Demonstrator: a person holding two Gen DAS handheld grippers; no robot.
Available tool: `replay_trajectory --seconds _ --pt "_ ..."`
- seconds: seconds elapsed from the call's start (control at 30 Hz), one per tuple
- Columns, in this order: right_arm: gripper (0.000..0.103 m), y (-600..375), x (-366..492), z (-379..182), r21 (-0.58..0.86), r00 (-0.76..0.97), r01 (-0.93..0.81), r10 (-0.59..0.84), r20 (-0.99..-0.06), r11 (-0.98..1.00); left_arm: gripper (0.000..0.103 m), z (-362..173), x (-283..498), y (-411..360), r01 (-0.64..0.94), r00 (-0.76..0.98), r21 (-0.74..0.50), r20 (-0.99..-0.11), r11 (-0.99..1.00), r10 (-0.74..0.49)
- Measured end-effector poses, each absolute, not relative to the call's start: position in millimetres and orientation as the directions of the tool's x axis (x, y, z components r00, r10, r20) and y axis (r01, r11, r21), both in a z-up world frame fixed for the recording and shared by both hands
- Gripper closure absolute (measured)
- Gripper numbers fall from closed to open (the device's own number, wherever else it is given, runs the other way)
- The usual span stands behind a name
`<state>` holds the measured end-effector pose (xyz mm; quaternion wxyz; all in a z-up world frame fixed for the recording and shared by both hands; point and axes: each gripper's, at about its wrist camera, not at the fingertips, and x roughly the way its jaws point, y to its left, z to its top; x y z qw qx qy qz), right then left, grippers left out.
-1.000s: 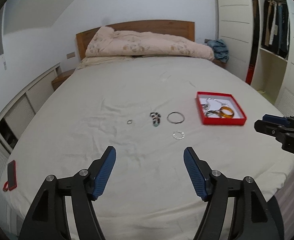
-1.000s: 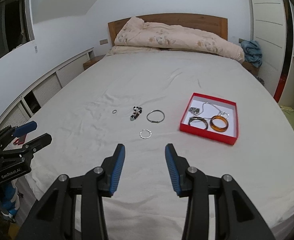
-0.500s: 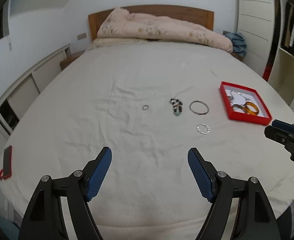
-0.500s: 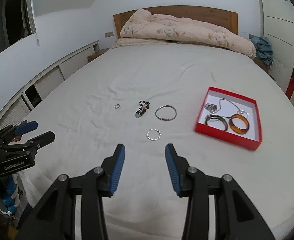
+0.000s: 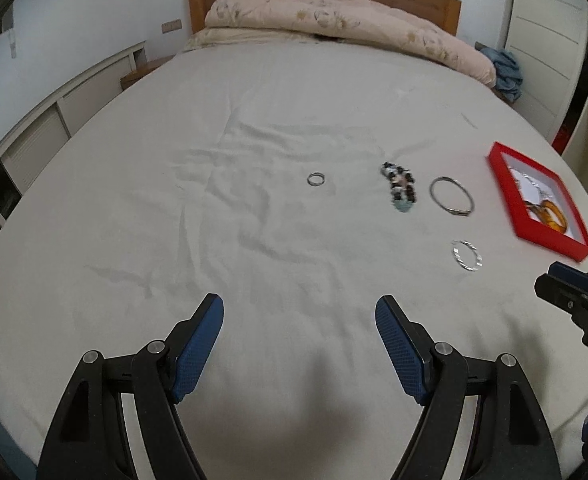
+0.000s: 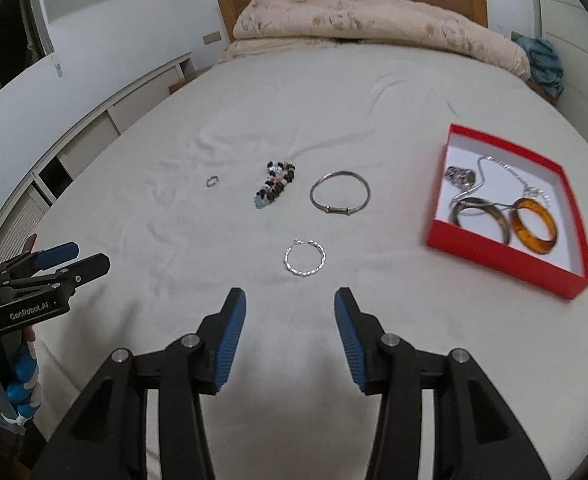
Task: Organize jewelry
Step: 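Grasp the twisted silver hoop with the right tool while the left tool grasps the small silver ring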
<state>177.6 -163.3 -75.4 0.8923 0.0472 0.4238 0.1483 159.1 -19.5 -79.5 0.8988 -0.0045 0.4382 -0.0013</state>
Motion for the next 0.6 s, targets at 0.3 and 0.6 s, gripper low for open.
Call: replay_trajectory --seconds 0.3,0.6 --pt "0.058 -148 227 -116 0.216 0.557 -0.246 0.32 -0.766 0.945 0.025 -107 230 -24 0.018 0.609 -0.016 -0.793 1.0 -0.024" --pt "0.057 -139 250 -148 0.179 0.554 -0.26 0.298 -0.778 0.949 0.028 -127 296 -32 0.028 0.605 -0.004 -0.796 1.0 -0.02"
